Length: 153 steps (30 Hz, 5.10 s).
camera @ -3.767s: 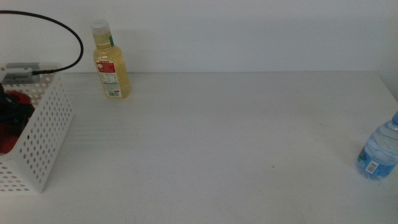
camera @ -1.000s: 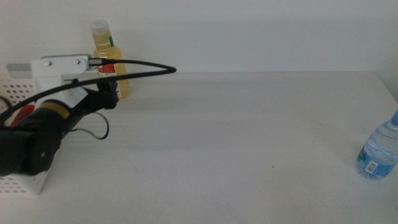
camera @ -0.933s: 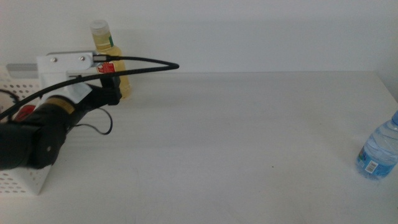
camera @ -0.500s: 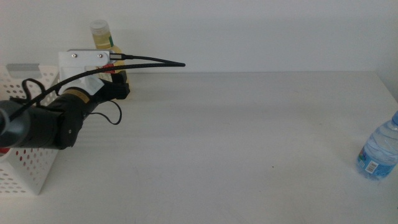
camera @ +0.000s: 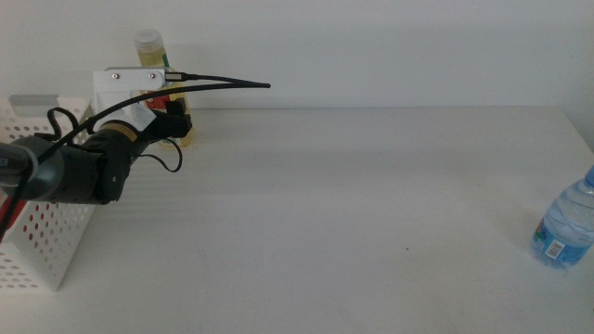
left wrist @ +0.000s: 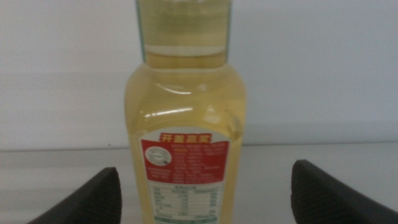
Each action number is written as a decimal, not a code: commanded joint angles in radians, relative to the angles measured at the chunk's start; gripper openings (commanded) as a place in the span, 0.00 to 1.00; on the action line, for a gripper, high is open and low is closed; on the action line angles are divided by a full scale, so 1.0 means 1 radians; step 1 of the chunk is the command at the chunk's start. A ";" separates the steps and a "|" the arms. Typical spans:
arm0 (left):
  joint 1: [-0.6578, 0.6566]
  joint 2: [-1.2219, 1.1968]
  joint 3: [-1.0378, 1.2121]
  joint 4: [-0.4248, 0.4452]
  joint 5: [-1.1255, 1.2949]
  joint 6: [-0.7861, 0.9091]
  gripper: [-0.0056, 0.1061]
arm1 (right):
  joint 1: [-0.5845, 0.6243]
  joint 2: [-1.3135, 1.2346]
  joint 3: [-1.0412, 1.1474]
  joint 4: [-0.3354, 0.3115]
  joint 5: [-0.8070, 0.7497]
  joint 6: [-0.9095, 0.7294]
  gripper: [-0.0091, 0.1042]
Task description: Use arms to grab the bottles and put them into the dustbin to the left of the table.
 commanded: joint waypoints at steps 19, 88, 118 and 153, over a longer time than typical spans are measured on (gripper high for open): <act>0.028 0.143 -0.240 0.000 -0.090 -0.009 0.85 | -0.004 -0.028 -0.009 -0.006 -0.077 -0.009 0.70; 0.035 -0.804 -0.176 -0.064 1.477 0.004 0.01 | -0.004 -0.028 -0.009 -0.006 -0.077 -0.009 0.70; 0.234 -0.423 -0.627 0.206 1.981 0.140 0.01 | -0.004 -0.028 -0.009 -0.006 -0.077 -0.009 0.70; 0.361 -0.087 -0.627 0.048 1.949 0.263 0.16 | -0.004 -0.028 -0.009 -0.006 -0.077 -0.009 0.70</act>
